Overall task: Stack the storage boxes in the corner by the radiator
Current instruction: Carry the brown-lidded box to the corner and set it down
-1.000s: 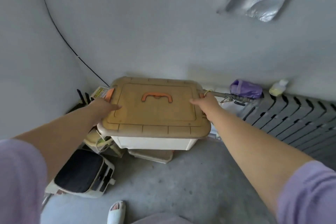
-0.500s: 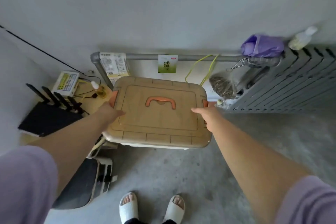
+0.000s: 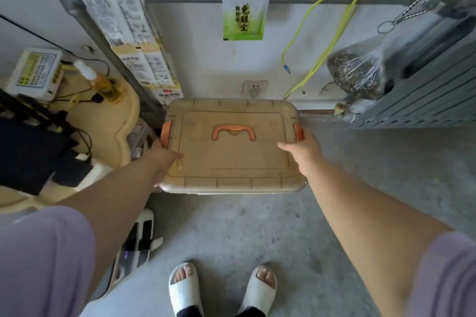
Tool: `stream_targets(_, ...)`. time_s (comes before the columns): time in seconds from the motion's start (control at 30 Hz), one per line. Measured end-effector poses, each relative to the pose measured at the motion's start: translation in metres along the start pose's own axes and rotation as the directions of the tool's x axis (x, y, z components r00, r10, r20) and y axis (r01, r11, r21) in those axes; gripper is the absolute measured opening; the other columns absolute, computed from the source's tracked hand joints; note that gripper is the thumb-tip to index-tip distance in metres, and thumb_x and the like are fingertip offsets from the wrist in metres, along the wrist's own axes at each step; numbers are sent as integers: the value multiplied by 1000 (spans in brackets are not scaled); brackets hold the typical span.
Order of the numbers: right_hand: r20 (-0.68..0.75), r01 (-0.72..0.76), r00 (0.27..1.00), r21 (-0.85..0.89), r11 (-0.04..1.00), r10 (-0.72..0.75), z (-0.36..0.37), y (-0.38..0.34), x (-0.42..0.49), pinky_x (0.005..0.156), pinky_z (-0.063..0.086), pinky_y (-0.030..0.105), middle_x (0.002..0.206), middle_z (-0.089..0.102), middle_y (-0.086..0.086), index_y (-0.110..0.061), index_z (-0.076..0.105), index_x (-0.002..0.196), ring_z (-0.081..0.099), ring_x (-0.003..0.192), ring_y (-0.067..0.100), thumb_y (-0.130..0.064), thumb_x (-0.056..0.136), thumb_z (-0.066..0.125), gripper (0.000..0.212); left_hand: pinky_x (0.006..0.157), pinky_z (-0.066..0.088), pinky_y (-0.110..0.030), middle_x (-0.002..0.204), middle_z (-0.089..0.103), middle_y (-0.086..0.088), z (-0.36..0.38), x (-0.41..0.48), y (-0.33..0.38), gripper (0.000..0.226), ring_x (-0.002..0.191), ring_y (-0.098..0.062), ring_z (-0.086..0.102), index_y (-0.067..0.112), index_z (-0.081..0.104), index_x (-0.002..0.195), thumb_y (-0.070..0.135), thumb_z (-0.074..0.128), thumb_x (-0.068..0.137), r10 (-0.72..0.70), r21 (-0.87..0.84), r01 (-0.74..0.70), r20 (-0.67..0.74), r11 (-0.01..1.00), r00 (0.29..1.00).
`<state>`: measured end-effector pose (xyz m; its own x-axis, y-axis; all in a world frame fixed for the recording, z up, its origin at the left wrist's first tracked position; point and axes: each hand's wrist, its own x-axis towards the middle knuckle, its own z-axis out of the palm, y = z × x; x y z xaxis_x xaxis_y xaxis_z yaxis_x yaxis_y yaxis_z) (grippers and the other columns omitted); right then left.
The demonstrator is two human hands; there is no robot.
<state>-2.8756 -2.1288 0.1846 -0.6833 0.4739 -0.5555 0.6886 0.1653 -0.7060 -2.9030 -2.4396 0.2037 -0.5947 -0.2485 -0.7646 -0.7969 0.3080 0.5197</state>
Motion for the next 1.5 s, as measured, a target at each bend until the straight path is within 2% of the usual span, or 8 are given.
stream_targets(0.1, 27, 16, 999, 34, 999, -17, 19, 18, 29, 99, 48, 38, 122, 65, 8, -15, 50, 130, 62, 111, 27, -8, 67, 84, 72, 104, 37, -48, 146, 40, -11, 8, 28, -6, 72, 132, -35, 40, 16, 26, 148, 4, 63, 87, -8, -56, 8, 2, 998, 1000)
stream_targets(0.2, 60, 47, 997, 21, 999, -48, 41, 34, 56, 89, 47, 30, 116, 66, 6, -15, 50, 129, 63, 107, 26, -3, 68, 82, 69, 107, 37, -55, 146, 39, -10, 11, 60, -20, 75, 132, -37, 40, 23, 24, 148, 2, 61, 86, -38, -115, 39, 11, 993, 999)
stream_targets(0.37, 99, 51, 994, 8, 999, -51, 68, 51, 82, 102, 47, 39, 125, 63, 9, -12, 44, 138, 61, 113, 26, 1, 69, 80, 79, 107, 37, -57, 146, 39, -7, 9, 98, -42, 83, 132, -36, 40, 30, 19, 149, 0, 62, 85, -32, -144, 33, 9, 989, 999)
stream_targets(0.57, 88, 123, 988, 60, 991, -128, 84, 57, 92, 81, 45, 25, 100, 64, 4, -19, 49, 110, 61, 90, 20, 4, 70, 77, 54, 109, 36, -56, 146, 41, -2, 6, 121, -52, 87, 132, -32, 41, 37, 19, 149, 5, 66, 82, 20, -167, -23, -21, 986, 1000)
stream_targets(0.7, 139, 113, 984, 22, 993, -115, 88, 54, 88, 98, 49, 34, 119, 65, 8, -14, 48, 129, 63, 106, 25, 0, 72, 77, 65, 110, 36, -53, 146, 42, -2, 6, 121, -59, 90, 131, -32, 41, 39, 16, 150, 8, 66, 82, 32, -148, -47, -106, 988, 994)
stream_targets(0.83, 173, 72, 983, -55, 996, -62, 96, 49, 81, 107, 38, 28, 147, 48, 5, -20, 19, 155, 51, 129, 24, -11, 76, 79, 99, 111, 34, -52, 147, 39, -4, -2, 121, -69, 89, 134, -32, 37, 36, 15, 151, 10, 66, 83, 28, -102, -42, -138, 994, 990)
stream_targets(1.2, 104, 51, 994, -268, 962, -24, 98, 45, 78, 110, 33, 31, 156, 36, 5, -22, 13, 156, 40, 140, 28, -29, 79, 78, 102, 108, 39, -48, 151, 35, -7, -2, 115, -82, 80, 134, -34, 39, 32, 13, 152, 25, 62, 89, 36, -43, -41, -121, 998, 992)
stream_targets(1.5, 97, 74, 994, -375, 924, -40, 96, 45, 71, 107, 36, 31, 155, 38, 7, -18, 10, 157, 42, 139, 29, -33, 83, 74, 99, 109, 36, -53, 156, 24, -8, 0, 119, -81, 82, 136, -37, 35, 39, 1, 151, 32, 57, 92, 66, 162, -41, -154, 986, 986)
